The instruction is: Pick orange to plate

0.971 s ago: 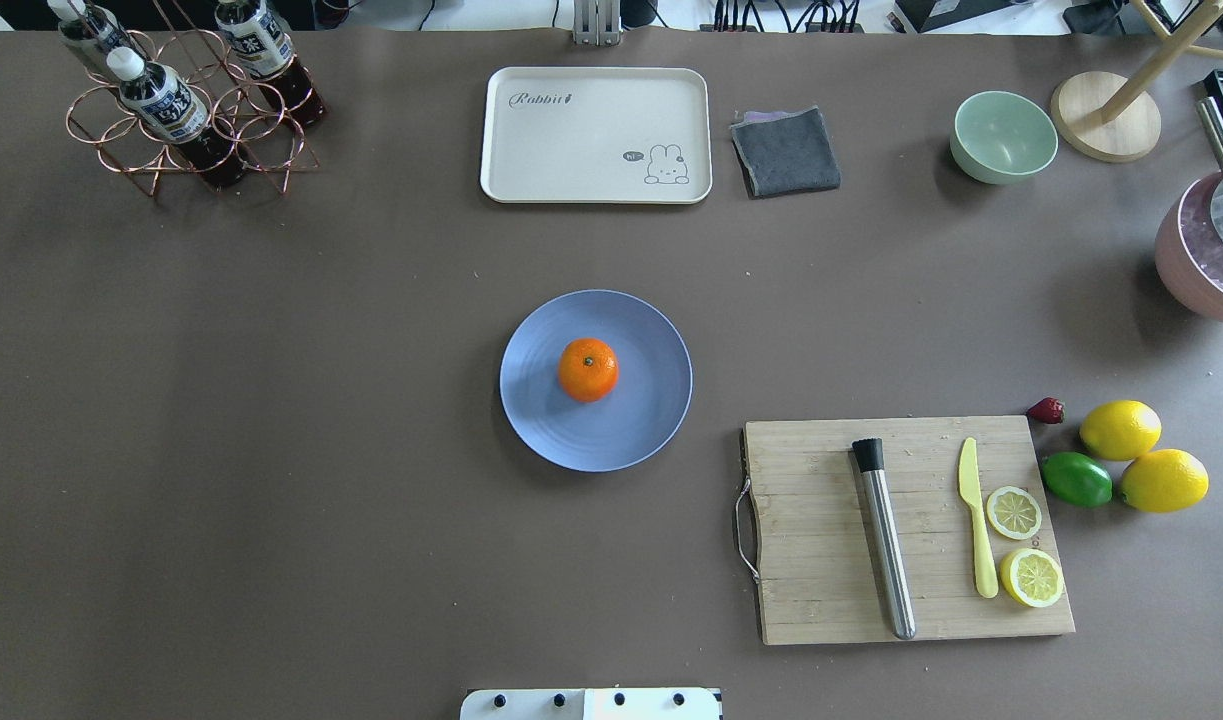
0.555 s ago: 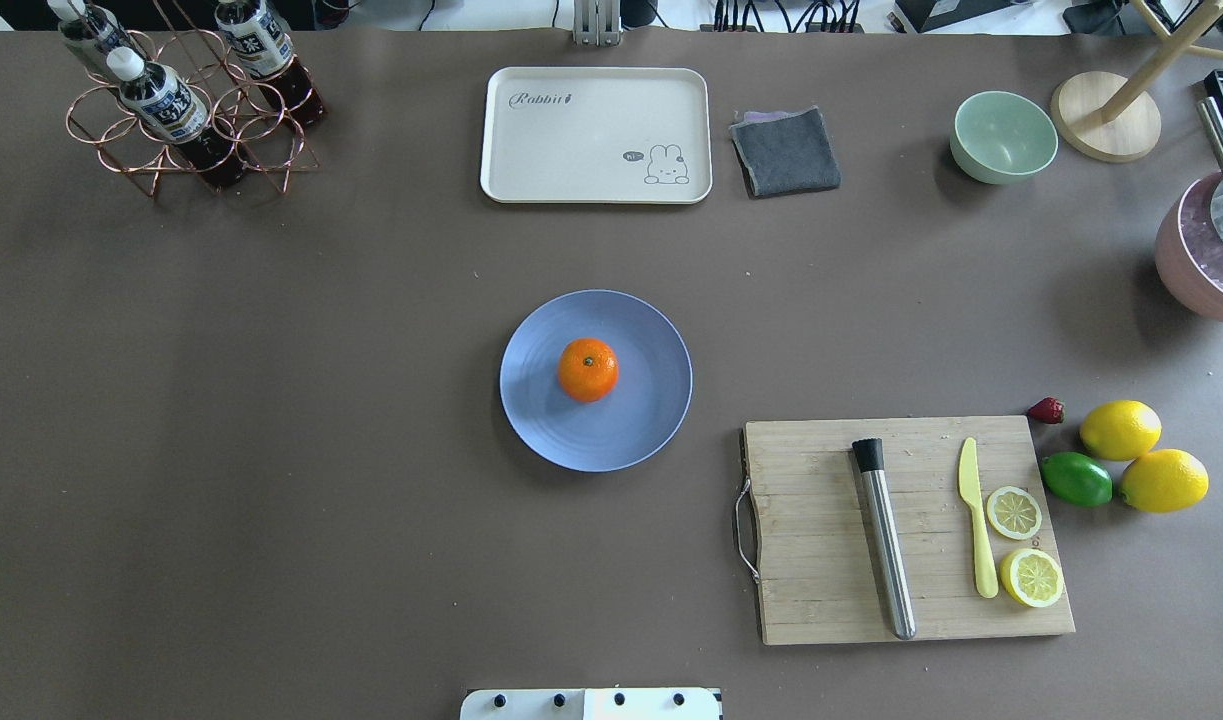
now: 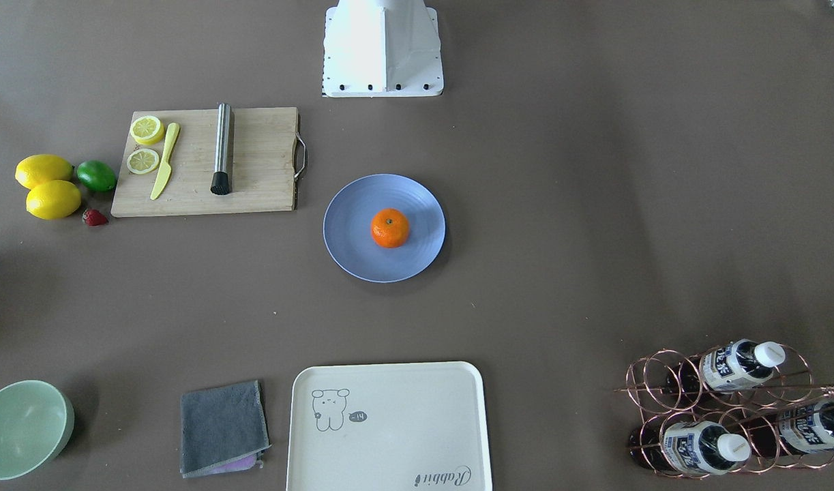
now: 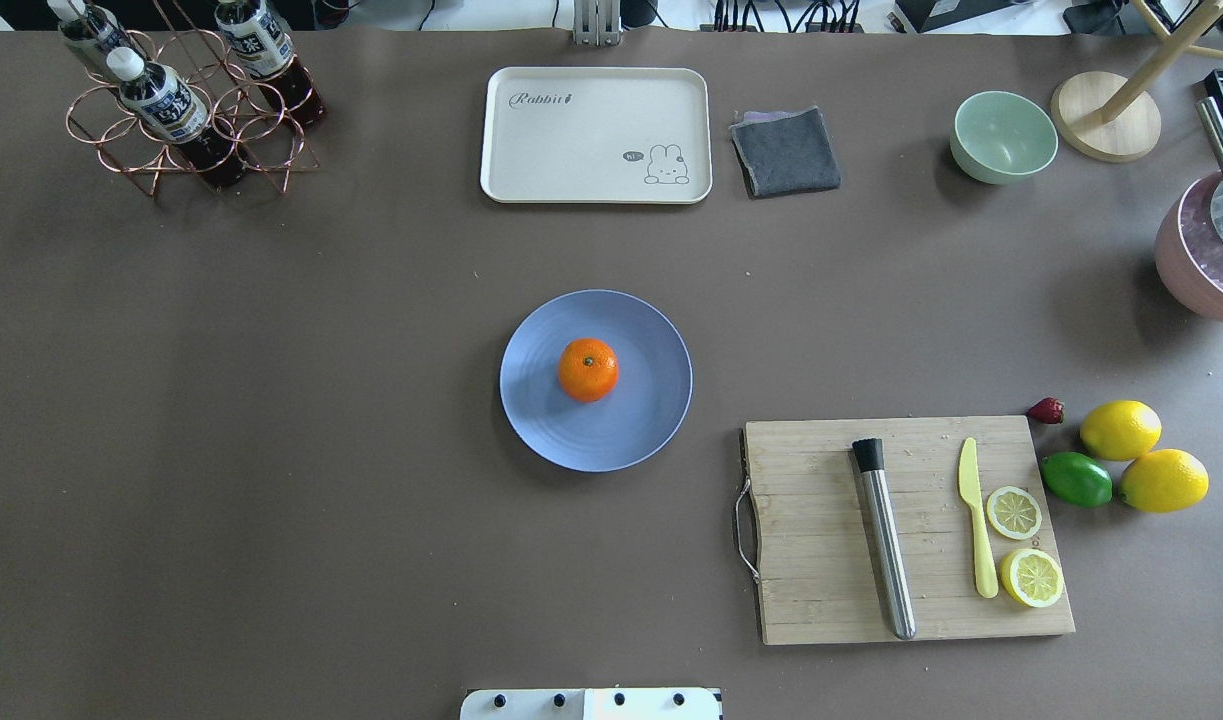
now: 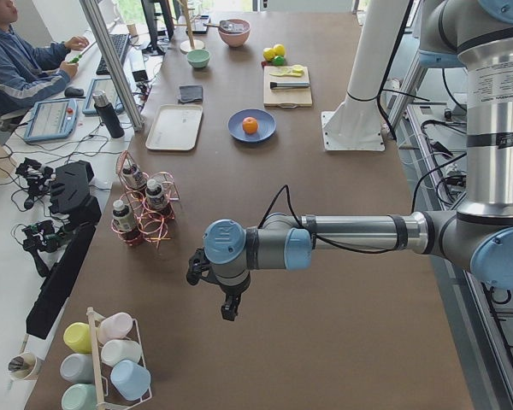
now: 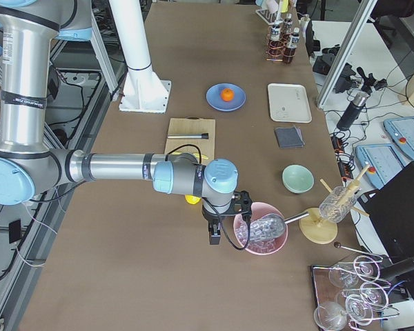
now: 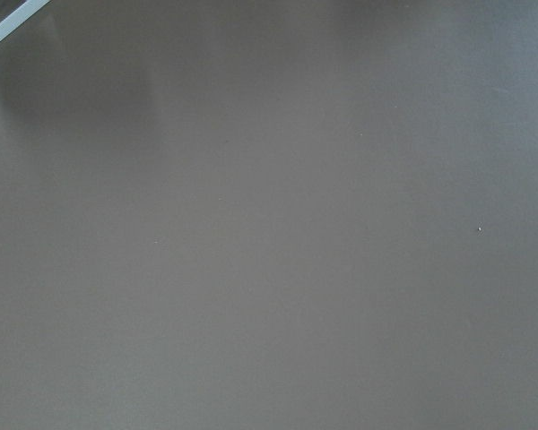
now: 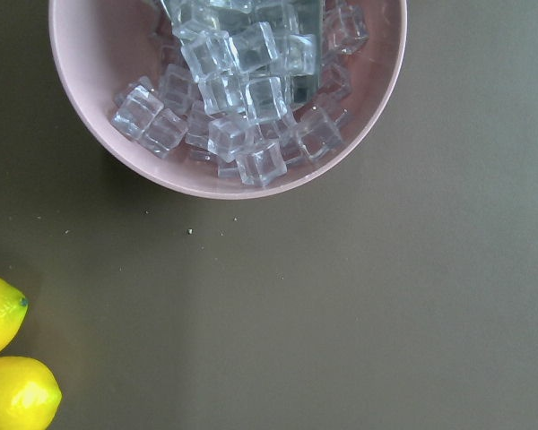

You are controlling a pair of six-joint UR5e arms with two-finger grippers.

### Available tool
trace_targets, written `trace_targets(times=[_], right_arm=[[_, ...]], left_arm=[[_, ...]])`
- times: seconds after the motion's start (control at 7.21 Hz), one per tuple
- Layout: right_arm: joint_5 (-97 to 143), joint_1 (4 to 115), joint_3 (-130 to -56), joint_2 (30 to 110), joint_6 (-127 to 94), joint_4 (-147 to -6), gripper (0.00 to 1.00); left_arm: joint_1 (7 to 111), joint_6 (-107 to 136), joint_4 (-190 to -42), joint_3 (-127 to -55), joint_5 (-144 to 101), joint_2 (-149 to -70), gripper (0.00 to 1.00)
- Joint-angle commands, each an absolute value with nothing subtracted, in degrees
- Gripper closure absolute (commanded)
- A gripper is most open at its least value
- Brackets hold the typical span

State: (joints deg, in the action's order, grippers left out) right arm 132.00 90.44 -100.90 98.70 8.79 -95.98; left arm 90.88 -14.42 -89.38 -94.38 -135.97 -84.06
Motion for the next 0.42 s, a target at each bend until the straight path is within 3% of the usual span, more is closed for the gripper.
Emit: trace_targets(times=[0.0, 0.28], right_arm=[[132.01, 90.44, -100.9, 98.7, 8.79, -95.98, 0.0], [132.01, 90.44, -100.9, 98.7, 8.79, -95.98, 0.0]], left_arm=[[90.88, -14.5, -89.38, -94.31, -136.05, -84.02, 0.02], [90.88, -14.41, -89.38, -94.39, -136.05, -83.85, 0.02]])
